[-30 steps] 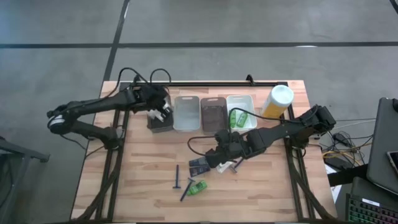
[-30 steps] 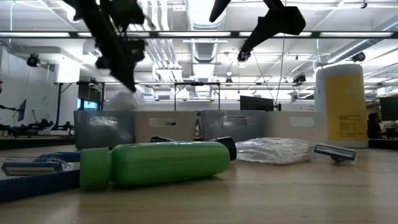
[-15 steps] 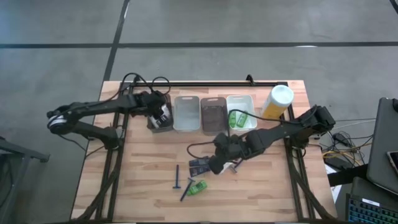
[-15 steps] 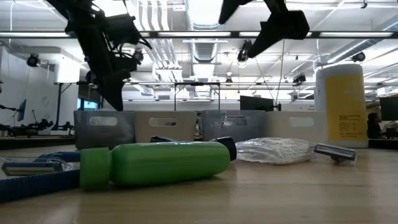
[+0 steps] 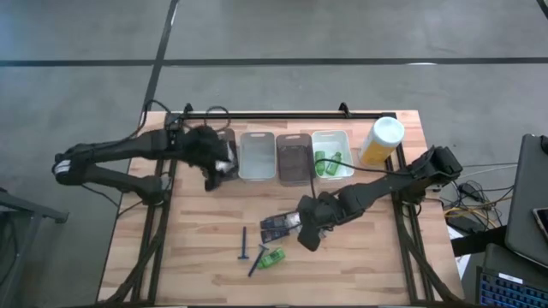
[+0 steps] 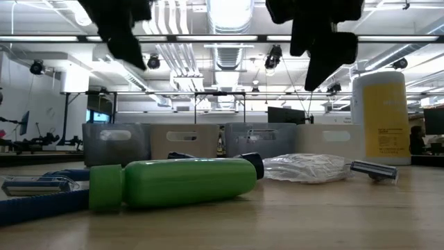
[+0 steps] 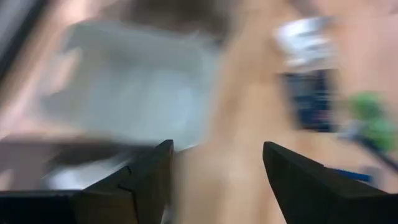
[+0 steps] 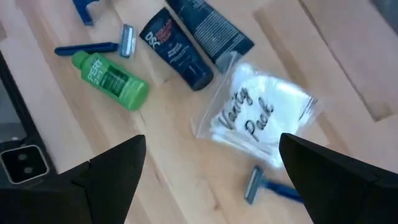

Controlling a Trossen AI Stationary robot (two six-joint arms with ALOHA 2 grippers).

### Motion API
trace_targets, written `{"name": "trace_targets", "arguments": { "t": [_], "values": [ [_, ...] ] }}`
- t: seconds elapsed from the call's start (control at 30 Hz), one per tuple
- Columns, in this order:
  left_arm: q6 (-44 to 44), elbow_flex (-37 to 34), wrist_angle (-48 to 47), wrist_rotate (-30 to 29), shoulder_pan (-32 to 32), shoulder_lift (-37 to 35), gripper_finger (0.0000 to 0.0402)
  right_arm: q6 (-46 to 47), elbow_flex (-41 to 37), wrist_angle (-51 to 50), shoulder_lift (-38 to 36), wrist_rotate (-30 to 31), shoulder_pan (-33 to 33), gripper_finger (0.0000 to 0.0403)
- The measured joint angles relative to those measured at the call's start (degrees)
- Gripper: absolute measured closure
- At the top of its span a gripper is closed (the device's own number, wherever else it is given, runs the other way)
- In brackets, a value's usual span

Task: Pick & Place Travel size toiletries
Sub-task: Put the blue razor into the right black bin

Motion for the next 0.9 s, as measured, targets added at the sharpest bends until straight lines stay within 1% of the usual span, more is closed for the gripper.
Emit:
{"name": "trace_targets", "arguments": {
  "t": [0.03,0.13,0.27,0.33,0.43,0.5,0.57,0.7,0.8,0.9],
  "values": [
    [-0.48,-0.19,1.62,0.80,-2.46,0.09,0.0152,0.94,0.24,0.00,0.00,0.02,0.64,0.0039],
    [-1.02,-0.70,4.24,0.28,-10.44,1.75,0.0158,3.74,1.12,-0.38,-0.50,0.12,2.88,0.0039],
    [-0.69,-0.67,6.30,-5.59,-21.98,6.88,0.0163,8.21,1.52,-0.49,-0.83,2.60,6.35,0.0039],
    [3.06,-0.67,6.36,-6.55,-27.50,9.80,0.0166,10.00,1.44,-0.46,-0.83,3.79,8.22,0.0039],
    [13.34,-0.62,6.42,-6.91,-35.63,14.65,0.0168,11.81,1.37,-0.46,-0.83,3.77,10.86,0.0039],
    [20.27,-0.62,6.44,-8.89,-39.76,18.18,0.0168,12.49,1.36,-0.46,-0.83,3.74,12.30,0.0039],
    [23.76,-0.62,6.67,-10.86,-42.02,21.49,0.0168,12.83,1.37,-0.43,-0.83,3.79,13.27,0.0039],
    [22.20,0.52,7.80,-10.68,-42.64,26.44,0.0168,15.37,1.35,-0.35,-0.82,3.83,14.42,0.0039],
    [21.93,2.52,7.15,-10.78,-42.65,27.97,0.0168,16.48,1.35,-0.28,-0.83,3.82,15.20,0.0039],
    [19.88,3.81,6.51,-13.03,-42.66,28.15,0.0168,16.72,1.15,-0.32,-0.82,3.82,15.77,0.0039]
  ]
}}
